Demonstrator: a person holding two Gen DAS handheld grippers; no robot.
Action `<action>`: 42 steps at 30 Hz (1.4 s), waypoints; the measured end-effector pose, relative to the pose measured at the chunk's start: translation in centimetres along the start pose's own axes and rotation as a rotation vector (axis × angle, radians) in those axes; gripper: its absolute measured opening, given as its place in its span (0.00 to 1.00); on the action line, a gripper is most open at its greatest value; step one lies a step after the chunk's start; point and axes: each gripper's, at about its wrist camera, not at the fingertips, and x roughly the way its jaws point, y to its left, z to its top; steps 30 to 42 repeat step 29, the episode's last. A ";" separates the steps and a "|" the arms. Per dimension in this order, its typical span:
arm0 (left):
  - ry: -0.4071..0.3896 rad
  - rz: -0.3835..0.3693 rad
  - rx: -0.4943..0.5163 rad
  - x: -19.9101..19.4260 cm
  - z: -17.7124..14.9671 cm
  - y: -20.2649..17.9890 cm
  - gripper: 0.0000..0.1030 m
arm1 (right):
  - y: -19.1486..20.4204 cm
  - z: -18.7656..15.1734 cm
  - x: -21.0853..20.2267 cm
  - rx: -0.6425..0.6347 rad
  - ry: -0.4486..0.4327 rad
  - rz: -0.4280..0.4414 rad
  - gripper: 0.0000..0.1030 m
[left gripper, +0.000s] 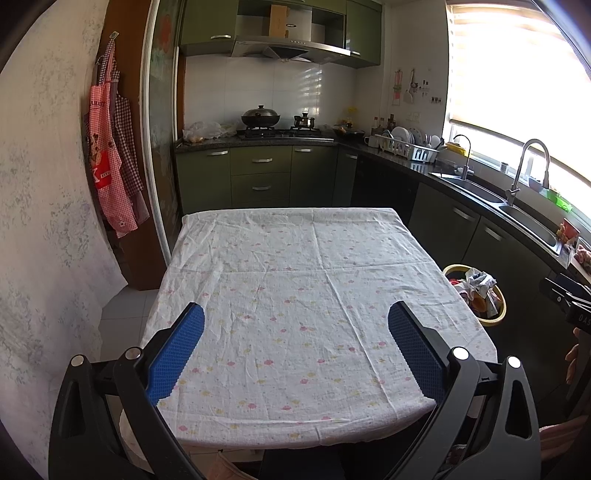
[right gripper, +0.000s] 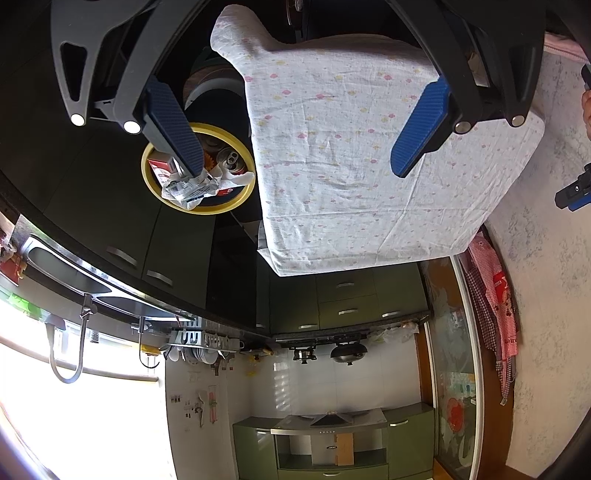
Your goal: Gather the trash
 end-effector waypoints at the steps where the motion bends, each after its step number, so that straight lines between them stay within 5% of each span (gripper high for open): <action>1: 0.001 -0.001 0.000 0.0 0.0 0.0 0.95 | 0.0 0.0 0.0 0.000 0.000 0.000 0.94; 18: -0.031 0.001 0.004 -0.2 -0.2 0.2 0.95 | 0.1 0.0 0.1 -0.002 0.006 0.002 0.94; 29: 0.058 -0.020 -0.026 5.5 1.0 1.2 0.95 | 0.9 1.2 4.0 -0.049 0.055 0.007 0.94; 42: 0.058 -0.020 -0.026 5.5 1.0 1.2 0.95 | 0.9 1.2 4.0 -0.049 0.055 0.007 0.94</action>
